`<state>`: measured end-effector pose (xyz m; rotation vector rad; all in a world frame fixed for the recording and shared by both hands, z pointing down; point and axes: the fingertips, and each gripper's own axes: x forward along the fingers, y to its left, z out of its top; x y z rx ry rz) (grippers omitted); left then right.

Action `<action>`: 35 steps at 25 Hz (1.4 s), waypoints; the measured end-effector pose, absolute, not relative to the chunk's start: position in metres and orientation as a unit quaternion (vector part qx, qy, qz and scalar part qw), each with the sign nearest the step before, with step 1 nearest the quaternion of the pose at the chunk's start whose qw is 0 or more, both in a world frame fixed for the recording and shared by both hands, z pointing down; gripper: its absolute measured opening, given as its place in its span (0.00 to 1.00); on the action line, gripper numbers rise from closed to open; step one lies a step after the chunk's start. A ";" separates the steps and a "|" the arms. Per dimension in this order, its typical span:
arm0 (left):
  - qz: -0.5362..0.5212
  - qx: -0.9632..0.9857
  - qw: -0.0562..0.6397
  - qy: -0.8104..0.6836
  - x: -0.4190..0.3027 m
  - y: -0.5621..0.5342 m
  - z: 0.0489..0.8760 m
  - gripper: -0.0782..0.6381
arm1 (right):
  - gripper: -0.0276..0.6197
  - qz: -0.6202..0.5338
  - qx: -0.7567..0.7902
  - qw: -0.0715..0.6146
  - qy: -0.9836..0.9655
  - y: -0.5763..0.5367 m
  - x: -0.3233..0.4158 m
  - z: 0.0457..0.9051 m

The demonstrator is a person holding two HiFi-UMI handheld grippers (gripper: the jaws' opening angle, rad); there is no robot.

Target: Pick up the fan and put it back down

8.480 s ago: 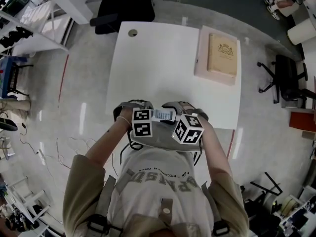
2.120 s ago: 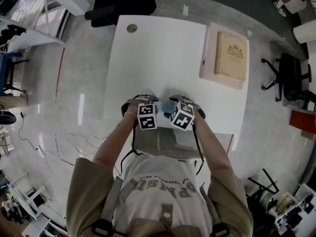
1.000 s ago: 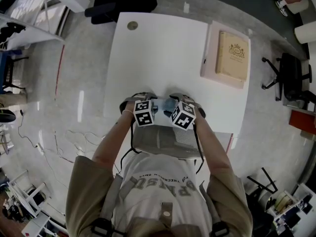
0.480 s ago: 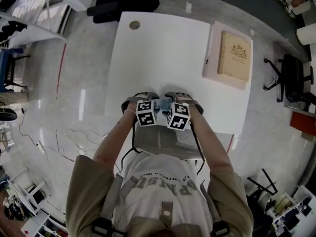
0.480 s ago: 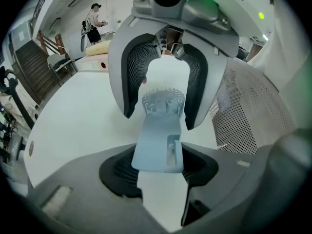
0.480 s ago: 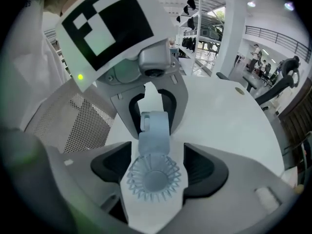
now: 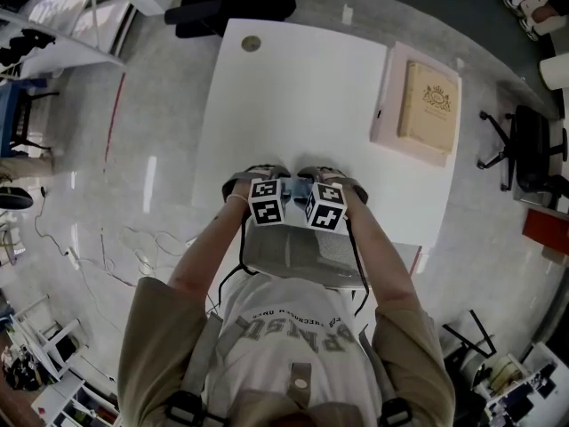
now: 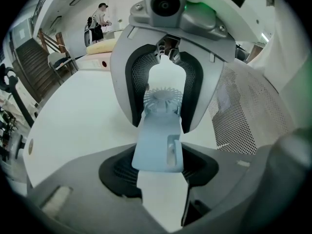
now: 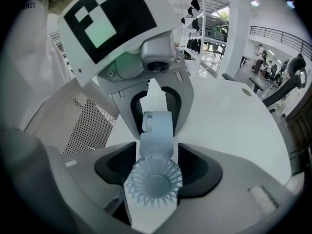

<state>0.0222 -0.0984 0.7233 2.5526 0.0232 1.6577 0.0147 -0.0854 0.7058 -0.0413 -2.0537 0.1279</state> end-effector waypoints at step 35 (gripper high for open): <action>0.543 0.835 0.078 -0.041 -0.021 -0.102 0.721 0.51 | 0.45 0.033 -0.006 0.595 -0.803 -0.084 0.019 0.729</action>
